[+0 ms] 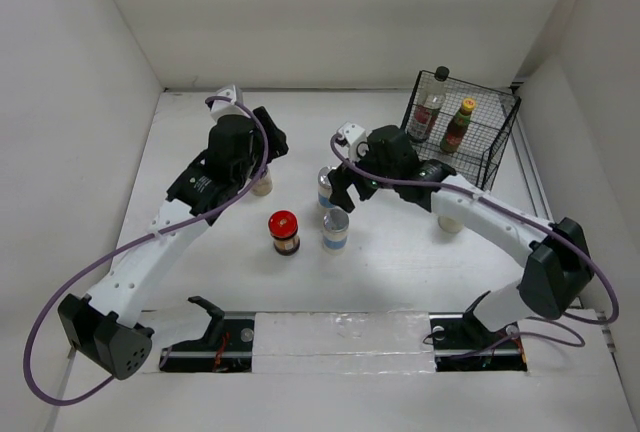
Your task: Organize the condiment bottles
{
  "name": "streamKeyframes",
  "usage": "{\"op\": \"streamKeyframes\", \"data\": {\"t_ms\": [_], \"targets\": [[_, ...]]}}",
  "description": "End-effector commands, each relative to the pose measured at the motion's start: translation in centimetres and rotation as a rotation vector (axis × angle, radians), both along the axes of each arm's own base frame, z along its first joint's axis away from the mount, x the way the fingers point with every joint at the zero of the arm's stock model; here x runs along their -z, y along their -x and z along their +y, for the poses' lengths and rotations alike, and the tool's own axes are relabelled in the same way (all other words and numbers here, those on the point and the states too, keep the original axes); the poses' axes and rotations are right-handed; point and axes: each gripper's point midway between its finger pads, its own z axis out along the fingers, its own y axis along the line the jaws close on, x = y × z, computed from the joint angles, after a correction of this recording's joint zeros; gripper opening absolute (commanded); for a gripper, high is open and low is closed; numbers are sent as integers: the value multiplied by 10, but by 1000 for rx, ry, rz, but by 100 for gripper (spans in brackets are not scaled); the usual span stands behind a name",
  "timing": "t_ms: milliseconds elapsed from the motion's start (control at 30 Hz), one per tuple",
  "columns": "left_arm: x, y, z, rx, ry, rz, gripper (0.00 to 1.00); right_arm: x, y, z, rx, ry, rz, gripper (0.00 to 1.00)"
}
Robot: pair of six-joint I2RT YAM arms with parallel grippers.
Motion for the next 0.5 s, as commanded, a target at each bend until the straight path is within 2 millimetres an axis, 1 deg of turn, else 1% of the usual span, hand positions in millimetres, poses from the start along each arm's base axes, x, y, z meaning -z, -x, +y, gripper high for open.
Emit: {"op": "streamKeyframes", "data": {"t_ms": [0,33,67,100,133,200,233,267,300,333,433,467], "targets": [[-22,-3,-1,3,27,-50,62,-7,-13,9,20,-15,-54,100],[-22,-3,-1,3,27,-50,62,-3,-21,6,56,6,-67,100],[-22,-3,-1,3,27,-50,63,-5,-25,10,61,-6,-69,100],[-18,-3,0,3,22,-42,63,2,-29,13,61,1,-61,100],[-18,-3,0,3,22,-42,63,-2,-34,17,56,-2,-76,100],[-20,-4,-1,3,27,-50,63,1,-40,22,51,2,-83,100],[-20,-4,-1,3,27,-50,63,5,-45,28,39,5,-83,100],[-16,-3,-1,3,22,-42,63,8,-48,30,38,9,-79,100],[-16,-3,-1,3,22,-42,63,8,-52,33,39,5,-83,100],[-16,-3,-1,3,22,-42,63,13,-55,37,25,8,-82,97],[-16,-4,1,-7,19,-44,63,10,-63,47,18,-18,-105,93],[-16,-4,1,-7,19,-44,63,12,-65,49,18,-15,-101,88]]}}
